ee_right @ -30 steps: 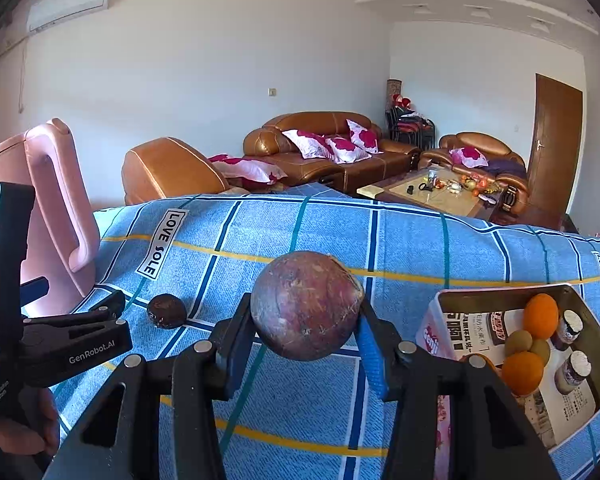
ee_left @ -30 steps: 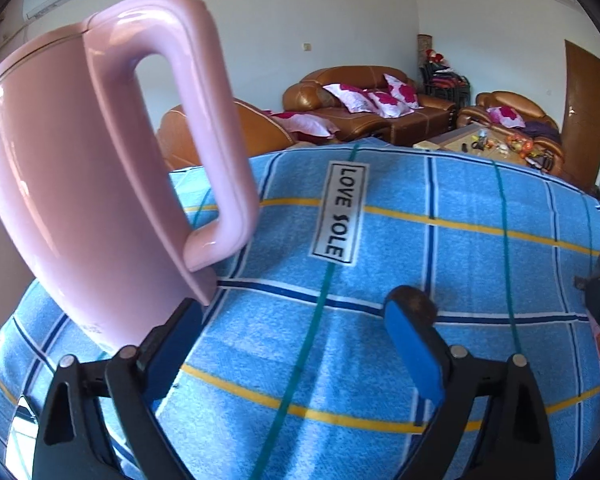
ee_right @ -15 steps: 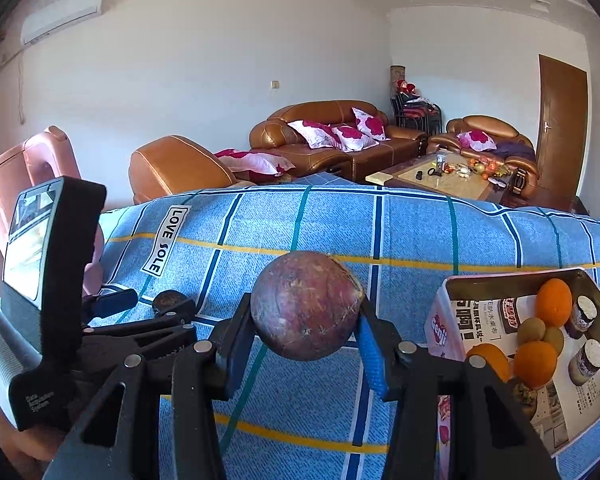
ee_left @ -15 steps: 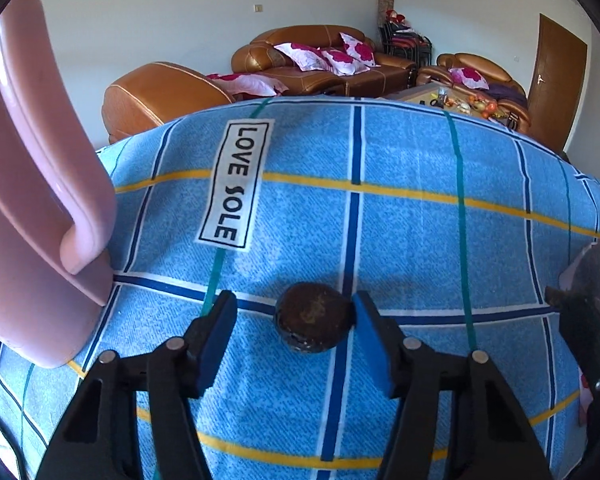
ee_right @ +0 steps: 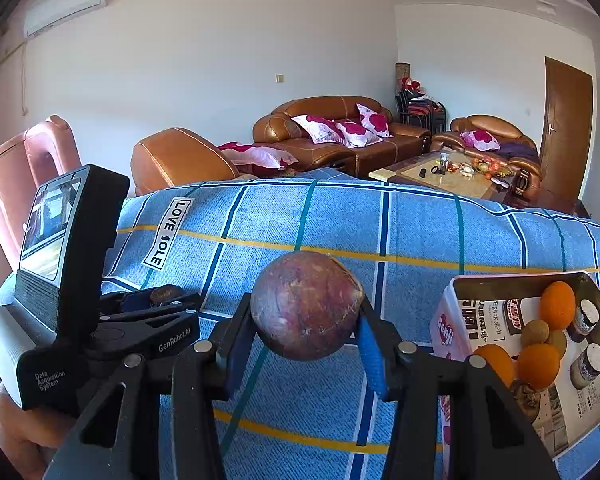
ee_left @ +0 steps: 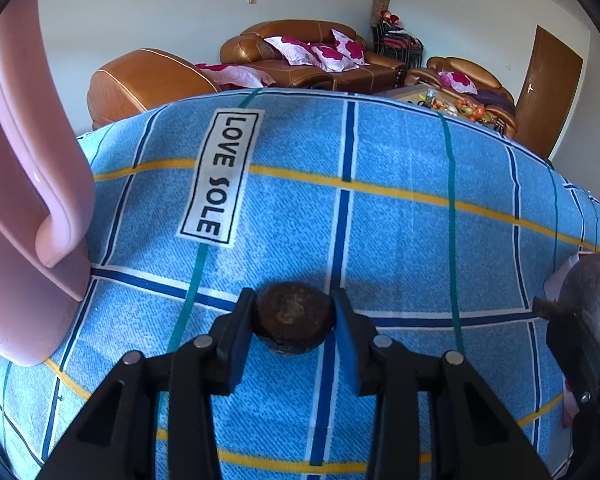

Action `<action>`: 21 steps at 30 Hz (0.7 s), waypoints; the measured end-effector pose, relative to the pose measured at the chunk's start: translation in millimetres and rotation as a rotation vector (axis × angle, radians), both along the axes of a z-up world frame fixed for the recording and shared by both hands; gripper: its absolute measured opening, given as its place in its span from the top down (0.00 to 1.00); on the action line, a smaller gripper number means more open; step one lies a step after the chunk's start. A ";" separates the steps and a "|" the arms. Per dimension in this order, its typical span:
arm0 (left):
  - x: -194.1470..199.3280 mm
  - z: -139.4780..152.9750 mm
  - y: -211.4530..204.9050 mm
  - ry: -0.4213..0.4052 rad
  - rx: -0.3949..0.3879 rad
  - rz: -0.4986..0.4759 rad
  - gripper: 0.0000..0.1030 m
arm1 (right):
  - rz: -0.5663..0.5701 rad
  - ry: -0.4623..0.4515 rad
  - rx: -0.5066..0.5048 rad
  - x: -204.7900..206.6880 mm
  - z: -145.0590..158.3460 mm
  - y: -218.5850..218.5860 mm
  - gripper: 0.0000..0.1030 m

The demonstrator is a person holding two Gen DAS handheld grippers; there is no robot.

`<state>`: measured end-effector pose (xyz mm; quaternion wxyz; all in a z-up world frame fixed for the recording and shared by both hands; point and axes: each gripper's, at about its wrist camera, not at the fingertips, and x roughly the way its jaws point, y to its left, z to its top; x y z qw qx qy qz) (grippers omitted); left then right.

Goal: Organize fruits
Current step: 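Grasp the small dark brown fruit with the left tool, then carry the passion fruit and dark fruit toward the tin box with both tools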

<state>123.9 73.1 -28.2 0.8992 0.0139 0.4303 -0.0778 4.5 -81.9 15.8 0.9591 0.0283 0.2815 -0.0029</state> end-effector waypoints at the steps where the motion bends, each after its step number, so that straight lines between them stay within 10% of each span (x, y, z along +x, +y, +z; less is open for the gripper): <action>1: -2.0 0.6 3.2 -0.005 -0.004 0.011 0.62 | 0.000 -0.005 -0.003 -0.5 0.9 1.6 0.52; 21: -42.4 20.1 23.8 -0.188 0.010 0.143 0.62 | -0.008 -0.066 -0.053 -20.8 5.7 9.4 0.52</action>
